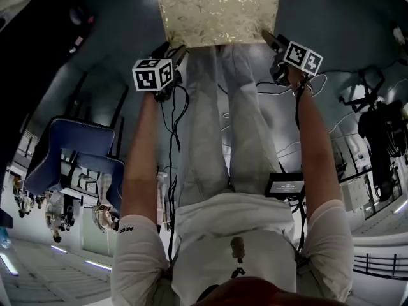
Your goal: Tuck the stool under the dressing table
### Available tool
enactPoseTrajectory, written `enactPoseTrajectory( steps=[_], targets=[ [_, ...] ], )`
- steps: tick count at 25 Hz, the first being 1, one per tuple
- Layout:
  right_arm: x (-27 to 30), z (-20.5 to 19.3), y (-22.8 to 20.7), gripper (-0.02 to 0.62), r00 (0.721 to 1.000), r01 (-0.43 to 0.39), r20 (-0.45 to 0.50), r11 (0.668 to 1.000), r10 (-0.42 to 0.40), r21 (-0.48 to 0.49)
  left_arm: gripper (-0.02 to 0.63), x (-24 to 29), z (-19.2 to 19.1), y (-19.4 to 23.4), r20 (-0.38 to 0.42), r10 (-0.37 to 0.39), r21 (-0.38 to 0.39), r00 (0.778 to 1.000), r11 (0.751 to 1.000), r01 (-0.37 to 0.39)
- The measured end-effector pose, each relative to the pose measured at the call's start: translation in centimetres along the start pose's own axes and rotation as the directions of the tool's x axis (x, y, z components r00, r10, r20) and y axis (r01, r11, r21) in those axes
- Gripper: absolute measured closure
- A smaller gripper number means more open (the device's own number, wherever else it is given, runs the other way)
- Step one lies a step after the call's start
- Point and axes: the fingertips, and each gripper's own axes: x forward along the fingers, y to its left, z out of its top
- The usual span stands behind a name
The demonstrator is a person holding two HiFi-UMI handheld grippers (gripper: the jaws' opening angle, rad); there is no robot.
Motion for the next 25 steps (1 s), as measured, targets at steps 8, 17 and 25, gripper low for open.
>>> enactPoseTrajectory(
  steps=[8, 17, 25],
  targets=[
    [0.6, -1.7, 0.0, 0.233, 0.994, -0.110, 0.056, 0.937, 0.096, 0.331, 0.353, 0.4, -0.4, 0.3, -0.019, 0.002, -0.138, 1.000, 0.990, -0.005],
    [0.8, -2.6, -0.3, 0.224, 0.993, -0.120, 0.046, 0.868, 0.112, 0.481, 0.342, 1.0, -1.8, -0.5, 0.108, -0.015, -0.539, 0.994, 0.839, 0.071],
    [0.7, -0.6, 0.0, 0.236, 0.994, -0.108, 0.044, 0.891, 0.099, 0.442, 0.331, 2.0, -0.4, -1.4, 0.112, -0.036, -0.575, 0.993, 0.813, 0.094]
  ],
)
